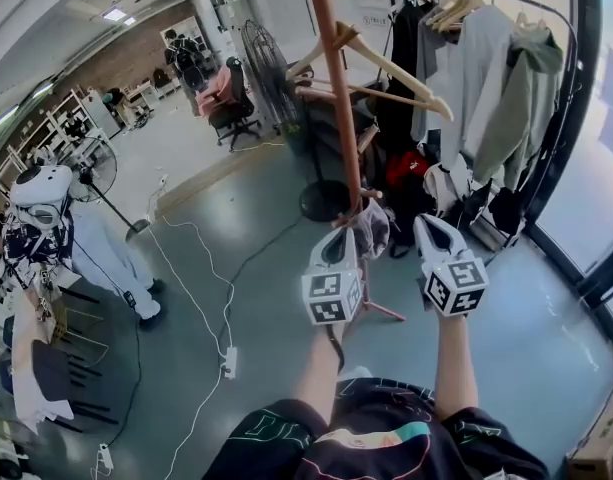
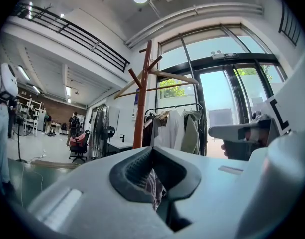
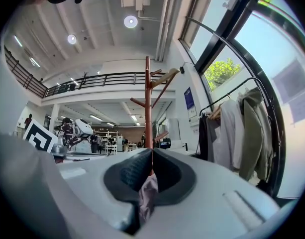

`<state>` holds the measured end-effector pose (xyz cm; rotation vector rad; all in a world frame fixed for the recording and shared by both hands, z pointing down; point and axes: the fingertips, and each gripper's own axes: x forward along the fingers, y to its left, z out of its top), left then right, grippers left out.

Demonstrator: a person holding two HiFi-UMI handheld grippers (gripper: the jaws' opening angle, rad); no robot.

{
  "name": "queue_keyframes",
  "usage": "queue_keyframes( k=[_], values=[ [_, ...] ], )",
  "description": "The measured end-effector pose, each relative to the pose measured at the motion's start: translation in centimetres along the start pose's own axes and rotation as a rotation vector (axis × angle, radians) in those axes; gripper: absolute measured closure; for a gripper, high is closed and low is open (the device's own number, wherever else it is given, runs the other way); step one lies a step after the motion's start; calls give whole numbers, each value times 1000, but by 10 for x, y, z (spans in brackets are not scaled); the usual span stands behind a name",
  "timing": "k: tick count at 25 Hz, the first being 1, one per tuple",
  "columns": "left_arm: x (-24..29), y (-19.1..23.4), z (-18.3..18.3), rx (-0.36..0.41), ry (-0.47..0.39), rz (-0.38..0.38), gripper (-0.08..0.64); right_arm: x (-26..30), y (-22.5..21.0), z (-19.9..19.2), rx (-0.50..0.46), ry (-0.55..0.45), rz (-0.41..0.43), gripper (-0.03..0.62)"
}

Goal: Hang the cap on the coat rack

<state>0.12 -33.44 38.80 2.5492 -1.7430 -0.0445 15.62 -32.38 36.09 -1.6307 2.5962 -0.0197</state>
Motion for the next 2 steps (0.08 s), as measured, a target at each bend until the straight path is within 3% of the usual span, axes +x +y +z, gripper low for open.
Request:
queue_keyframes(
  k=[2],
  values=[
    [2, -3, -2, -16, 3, -24, 551, 1, 0, -1, -2, 2, 0, 585]
  ],
)
